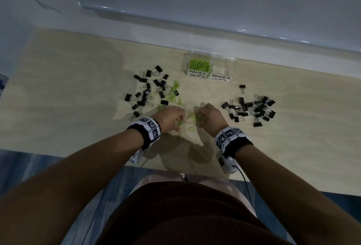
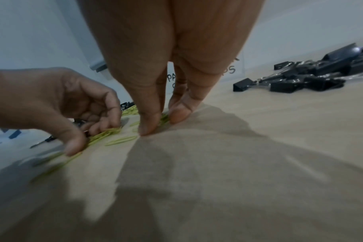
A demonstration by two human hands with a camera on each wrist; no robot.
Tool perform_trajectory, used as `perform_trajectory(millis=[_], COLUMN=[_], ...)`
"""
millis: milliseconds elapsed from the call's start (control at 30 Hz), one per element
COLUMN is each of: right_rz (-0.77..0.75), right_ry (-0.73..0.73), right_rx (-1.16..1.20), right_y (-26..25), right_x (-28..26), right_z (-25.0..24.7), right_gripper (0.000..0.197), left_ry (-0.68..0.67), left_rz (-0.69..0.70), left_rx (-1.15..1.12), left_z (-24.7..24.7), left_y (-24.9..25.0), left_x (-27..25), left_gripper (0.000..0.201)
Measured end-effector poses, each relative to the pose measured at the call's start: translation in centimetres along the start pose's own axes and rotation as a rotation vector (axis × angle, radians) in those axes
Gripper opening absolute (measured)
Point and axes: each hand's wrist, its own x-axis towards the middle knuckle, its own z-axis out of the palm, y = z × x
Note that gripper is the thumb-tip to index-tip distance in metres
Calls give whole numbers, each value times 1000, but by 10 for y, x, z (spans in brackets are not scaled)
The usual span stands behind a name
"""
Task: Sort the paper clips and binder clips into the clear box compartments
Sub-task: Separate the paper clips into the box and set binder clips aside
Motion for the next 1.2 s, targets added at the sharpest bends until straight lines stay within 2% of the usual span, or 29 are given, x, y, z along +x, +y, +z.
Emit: perform_trajectory(millis=[67,133,233,300,367,467,567,700,833,1000,1067,1200], right_rz=[-16,-2,87,106,55,-29,-22,-43,-58,-65,-64,60], right_ry=[82,110,24,-5,-39,-34,-56,-69,-73,-37,-21,-1], right_rx=[20,-52,-98,-84,-109,-105,-123,-168,-244,-278,-241,-150], right_y=[1,3,3,-3,-11,-21,-19,-12,-9,-9,-8,2], right_x=[1,-7,-11,-10,-7,-2,1,3,3,4,5,13], right_z=[-1,-5,-6,-1,5,8,10,11,13,12,12,4], right_gripper=[32,28,56,65,61,40,27,21,30,34,34,25], left_ry=[96,161,113,85,128,242,245,198,149,147,137,100], left_rz=[-44,-36,-33,-71,-112,-188,-228,-199,-132,-48,-36,-59], left_rx=[-62,-55,84,125,79,-42,-102,-29,157,347,364,278], left_z=[1,3,8,13,17,18,17,10,7,7,6,2], left_y=[-2,-1,2,6,11,16,18,21,26,28,27,18], left_x=[0,-5,-8,-8,-5,1,7,12,15,17,18,24], left_gripper=[31,42,80,88,76,48,33,25,19,26,29,22])
